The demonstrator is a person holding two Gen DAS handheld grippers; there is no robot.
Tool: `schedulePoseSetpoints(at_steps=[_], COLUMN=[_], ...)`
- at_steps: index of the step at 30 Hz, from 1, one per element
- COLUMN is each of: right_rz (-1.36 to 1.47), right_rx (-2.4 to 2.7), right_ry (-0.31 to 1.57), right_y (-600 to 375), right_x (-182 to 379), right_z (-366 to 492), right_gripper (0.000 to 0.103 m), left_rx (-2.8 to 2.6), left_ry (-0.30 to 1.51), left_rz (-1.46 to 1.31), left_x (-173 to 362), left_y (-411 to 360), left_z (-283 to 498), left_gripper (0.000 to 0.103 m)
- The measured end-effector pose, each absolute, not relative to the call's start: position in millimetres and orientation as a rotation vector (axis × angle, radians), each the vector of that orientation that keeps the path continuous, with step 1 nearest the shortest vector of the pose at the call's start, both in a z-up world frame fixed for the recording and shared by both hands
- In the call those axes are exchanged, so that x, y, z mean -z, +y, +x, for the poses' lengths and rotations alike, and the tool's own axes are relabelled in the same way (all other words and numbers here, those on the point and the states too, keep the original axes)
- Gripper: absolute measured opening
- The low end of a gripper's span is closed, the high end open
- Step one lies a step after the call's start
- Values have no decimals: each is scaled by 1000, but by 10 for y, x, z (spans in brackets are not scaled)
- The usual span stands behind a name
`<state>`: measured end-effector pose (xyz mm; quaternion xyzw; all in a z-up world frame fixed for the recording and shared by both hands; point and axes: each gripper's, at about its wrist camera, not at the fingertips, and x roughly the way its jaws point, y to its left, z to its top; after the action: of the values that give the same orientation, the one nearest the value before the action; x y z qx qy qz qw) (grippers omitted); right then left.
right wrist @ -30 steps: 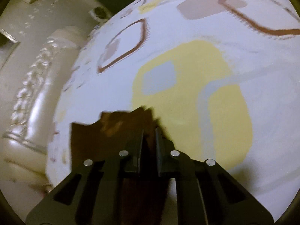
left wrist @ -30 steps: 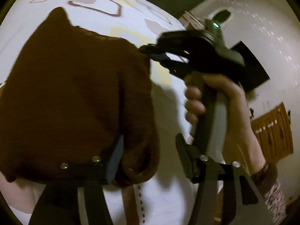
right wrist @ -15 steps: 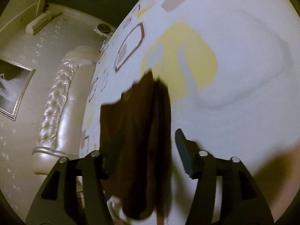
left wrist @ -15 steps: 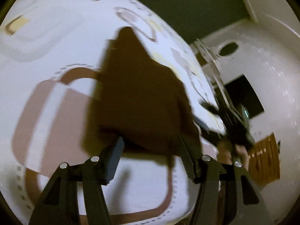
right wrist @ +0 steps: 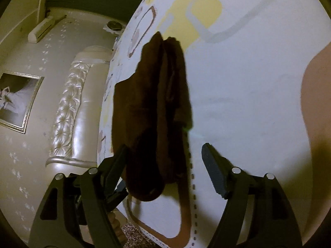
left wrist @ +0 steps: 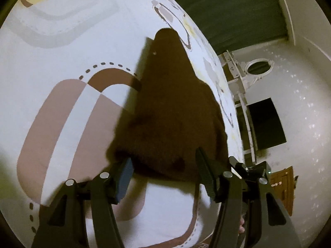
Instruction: Fold small clothes
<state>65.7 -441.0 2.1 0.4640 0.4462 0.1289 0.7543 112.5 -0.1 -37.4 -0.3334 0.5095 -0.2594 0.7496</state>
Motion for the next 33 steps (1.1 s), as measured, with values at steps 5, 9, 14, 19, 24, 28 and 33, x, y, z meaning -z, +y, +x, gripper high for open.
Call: schedulePoseSetpoints(at_steps=[5,9,14,19,24,28,33], right_rz=[976,990,1000,1028,1012,974,973], right_rx=[-285,-298,-316,-320,-344,-350,-354], right_ry=[985,976,970,954,958,990,1006], right_y=[-4321,-4306,-4253,-4292,-4234,-4111,-4046], right_x=[-4,16,42,82,85,120,171], right_z=[726,761,820,838,896,988,993], right_gripper=[75,75,75,75,74,48,25], left_rx=[636,603,565,567,612,599,618], left_ry=[1113,1048,1099,1149,1204,1247,1214], left_rz=[-724,-725,-779,-785,-761,-833,-756], left_x=[239,125,304,485,587,726,622], left_y=[26,197,200,7,-123,-24,22], left_z=[950,862,1131,1392,1586,1653,1582], left_gripper=[59,67,67,72,44,23,19])
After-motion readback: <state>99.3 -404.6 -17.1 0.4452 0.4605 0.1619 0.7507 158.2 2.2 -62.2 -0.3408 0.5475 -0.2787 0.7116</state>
